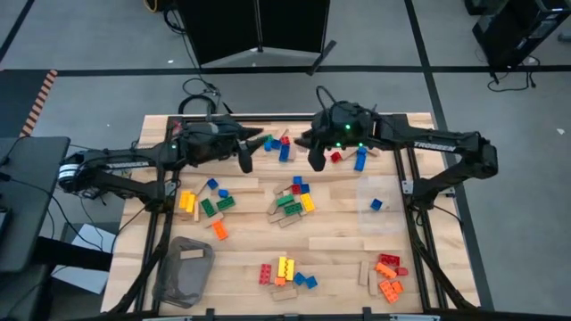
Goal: Sort blocks by size
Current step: Put the brown block into the black bin
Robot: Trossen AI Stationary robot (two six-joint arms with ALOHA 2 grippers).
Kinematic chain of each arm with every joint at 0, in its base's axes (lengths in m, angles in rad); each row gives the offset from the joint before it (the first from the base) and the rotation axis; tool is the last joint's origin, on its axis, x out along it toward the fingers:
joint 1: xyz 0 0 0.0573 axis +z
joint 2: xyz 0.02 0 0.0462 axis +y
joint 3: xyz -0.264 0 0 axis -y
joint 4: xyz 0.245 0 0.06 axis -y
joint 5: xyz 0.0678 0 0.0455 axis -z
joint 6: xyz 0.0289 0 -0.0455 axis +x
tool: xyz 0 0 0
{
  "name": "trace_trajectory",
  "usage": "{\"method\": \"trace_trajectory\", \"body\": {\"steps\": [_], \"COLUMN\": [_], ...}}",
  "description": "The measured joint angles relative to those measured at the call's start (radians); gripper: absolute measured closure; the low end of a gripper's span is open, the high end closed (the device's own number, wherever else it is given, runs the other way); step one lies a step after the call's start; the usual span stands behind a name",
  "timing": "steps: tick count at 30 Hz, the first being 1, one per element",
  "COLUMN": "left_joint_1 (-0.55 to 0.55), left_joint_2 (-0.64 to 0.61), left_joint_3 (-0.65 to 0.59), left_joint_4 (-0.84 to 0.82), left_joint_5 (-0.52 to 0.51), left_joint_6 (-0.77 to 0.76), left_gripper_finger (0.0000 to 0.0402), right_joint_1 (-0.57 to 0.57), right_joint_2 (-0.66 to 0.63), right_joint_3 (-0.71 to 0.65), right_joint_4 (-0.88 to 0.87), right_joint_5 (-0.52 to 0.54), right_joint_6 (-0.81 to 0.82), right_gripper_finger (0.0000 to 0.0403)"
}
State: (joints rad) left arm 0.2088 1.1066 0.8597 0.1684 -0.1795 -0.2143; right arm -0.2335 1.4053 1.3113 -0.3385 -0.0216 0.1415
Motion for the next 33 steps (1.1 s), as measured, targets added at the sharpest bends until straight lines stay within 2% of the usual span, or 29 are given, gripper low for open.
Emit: {"method": "trace_trajectory", "body": {"steps": [5, 9, 12, 26, 33], "left_joint_1": [-0.001, -0.001, -0.001, -0.002, -0.002], "left_joint_2": [0.103, 0.171, 0.206, 0.263, 0.277], "left_joint_3": [0.000, 0.000, 0.000, 0.000, 0.000], "left_joint_4": [0.177, 0.320, 0.377, 0.450, 0.502], "left_joint_5": [0.134, 0.203, 0.211, 0.222, 0.290], "left_joint_6": [-0.001, -0.043, -0.058, -0.056, -0.053], "left_gripper_finger": [0.0232, 0.0232, 0.0232, 0.0232, 0.0249], "right_joint_1": [0.040, 0.055, 0.062, 0.068, 0.068], "right_joint_2": [-0.009, -0.009, -0.005, -0.001, -0.001], "right_joint_3": [0.000, 0.001, 0.001, 0.001, 0.001], "right_joint_4": [0.138, 0.156, 0.160, 0.200, 0.232], "right_joint_5": [0.000, 0.000, -0.011, -0.059, -0.095], "right_joint_6": [-0.033, -0.054, -0.066, -0.087, -0.082], "right_gripper_finger": [0.0335, 0.0335, 0.0335, 0.0335, 0.0335]}}
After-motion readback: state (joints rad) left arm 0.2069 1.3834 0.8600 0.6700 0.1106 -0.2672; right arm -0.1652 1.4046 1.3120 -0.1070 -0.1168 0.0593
